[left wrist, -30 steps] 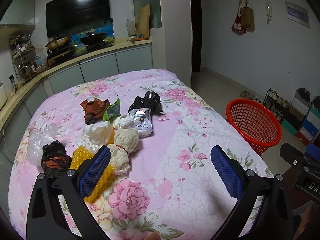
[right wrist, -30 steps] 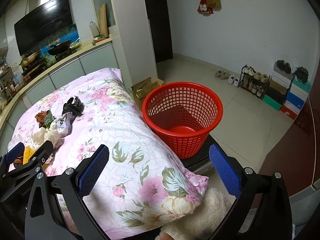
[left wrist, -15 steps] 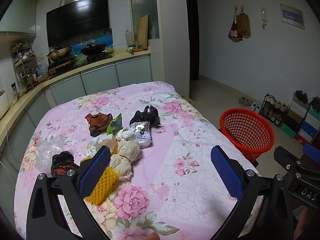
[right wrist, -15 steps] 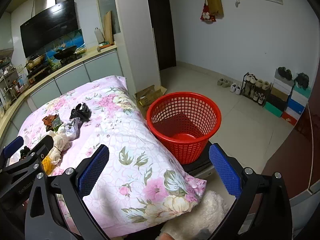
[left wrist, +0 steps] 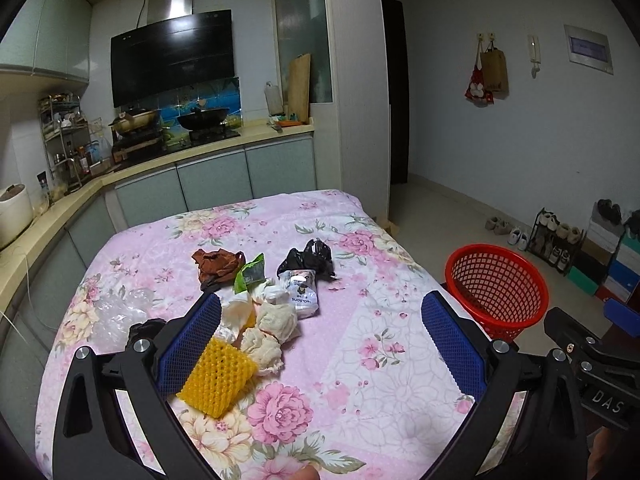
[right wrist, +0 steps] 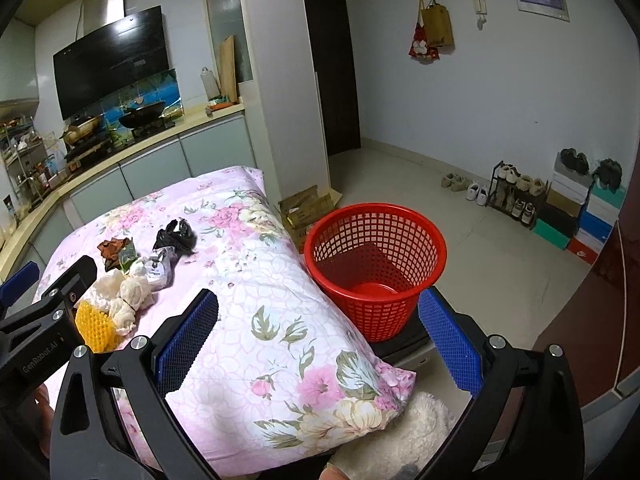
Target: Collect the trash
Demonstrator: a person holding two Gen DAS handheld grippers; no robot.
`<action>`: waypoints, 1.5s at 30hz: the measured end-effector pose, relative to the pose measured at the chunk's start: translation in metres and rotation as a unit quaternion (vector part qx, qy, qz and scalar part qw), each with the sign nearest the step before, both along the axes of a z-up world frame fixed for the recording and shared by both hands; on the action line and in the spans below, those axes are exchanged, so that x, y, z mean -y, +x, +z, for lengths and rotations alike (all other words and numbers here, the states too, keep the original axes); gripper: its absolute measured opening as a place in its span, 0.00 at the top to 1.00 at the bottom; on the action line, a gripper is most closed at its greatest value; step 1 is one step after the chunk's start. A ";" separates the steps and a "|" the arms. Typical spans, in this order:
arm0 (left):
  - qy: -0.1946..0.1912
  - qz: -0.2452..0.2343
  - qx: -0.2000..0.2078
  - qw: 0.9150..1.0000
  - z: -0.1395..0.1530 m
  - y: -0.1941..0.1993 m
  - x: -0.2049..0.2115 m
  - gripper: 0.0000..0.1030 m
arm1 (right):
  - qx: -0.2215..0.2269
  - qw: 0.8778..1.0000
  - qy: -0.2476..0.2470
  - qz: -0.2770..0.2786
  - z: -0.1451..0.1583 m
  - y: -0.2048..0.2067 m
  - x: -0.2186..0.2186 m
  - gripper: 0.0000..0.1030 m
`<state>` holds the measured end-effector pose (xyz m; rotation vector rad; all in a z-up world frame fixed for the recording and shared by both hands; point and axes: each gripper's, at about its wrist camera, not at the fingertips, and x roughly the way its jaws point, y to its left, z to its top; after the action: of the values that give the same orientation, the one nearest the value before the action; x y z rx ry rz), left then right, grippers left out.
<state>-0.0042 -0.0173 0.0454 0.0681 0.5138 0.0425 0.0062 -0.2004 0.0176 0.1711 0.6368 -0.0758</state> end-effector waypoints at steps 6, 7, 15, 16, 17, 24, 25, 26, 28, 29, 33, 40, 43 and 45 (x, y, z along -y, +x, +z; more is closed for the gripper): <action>0.001 0.001 0.001 1.000 0.001 -0.001 -0.001 0.06 | 0.003 1.000 0.000 0.002 0.002 -0.001 -0.001 0.05; 0.001 0.001 0.002 1.000 0.001 -0.002 -0.001 0.06 | 0.003 1.000 0.001 0.002 0.002 -0.001 -0.001 0.05; 0.002 0.002 0.010 1.000 0.005 -0.006 -0.001 0.06 | 0.006 1.000 0.001 0.002 0.004 -0.002 -0.001 0.05; 0.002 0.002 0.010 1.000 0.005 -0.006 -0.001 0.06 | 0.006 1.000 0.002 0.002 0.004 -0.003 -0.001 0.05; 0.002 0.002 0.010 1.000 0.005 -0.006 -0.001 0.06 | 0.006 1.000 0.002 0.002 0.004 -0.003 -0.001 0.05; 0.002 0.003 0.010 1.000 0.005 -0.006 -0.001 0.06 | 0.006 1.000 0.001 0.002 0.005 -0.003 -0.001 0.05; 0.002 0.003 0.010 1.000 0.005 -0.006 -0.001 0.06 | 0.006 1.000 0.002 0.002 0.004 -0.003 -0.001 0.05; 0.001 0.003 0.010 1.000 0.005 -0.006 -0.001 0.06 | 0.006 1.000 0.002 0.002 0.004 -0.003 -0.001 0.05; 0.001 0.004 0.010 1.000 0.006 -0.006 -0.002 0.06 | 0.006 1.000 0.001 0.002 0.004 -0.003 -0.001 0.05; 0.000 0.004 0.010 1.000 0.006 -0.006 -0.003 0.06 | 0.006 1.000 0.001 0.002 0.004 -0.003 -0.001 0.05; 0.000 0.007 0.006 1.000 0.004 -0.003 -0.005 0.06 | 0.004 1.000 0.002 0.004 0.004 -0.004 -0.002 0.05; -0.002 0.022 -0.012 1.000 -0.005 0.007 -0.019 0.06 | -0.011 1.000 -0.008 0.012 0.001 0.010 -0.009 0.05; -0.004 0.034 -0.025 0.999 -0.012 0.013 -0.030 0.06 | -0.021 1.000 -0.010 0.020 -0.005 0.021 -0.015 0.05; -0.005 0.043 -0.034 0.998 -0.017 0.017 -0.039 0.06 | -0.027 0.999 -0.010 0.027 -0.008 0.030 -0.021 0.05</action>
<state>0.0131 0.0215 0.0282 0.0370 0.5850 0.1225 0.0361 -0.1797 0.0100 0.1325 0.6943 -0.0341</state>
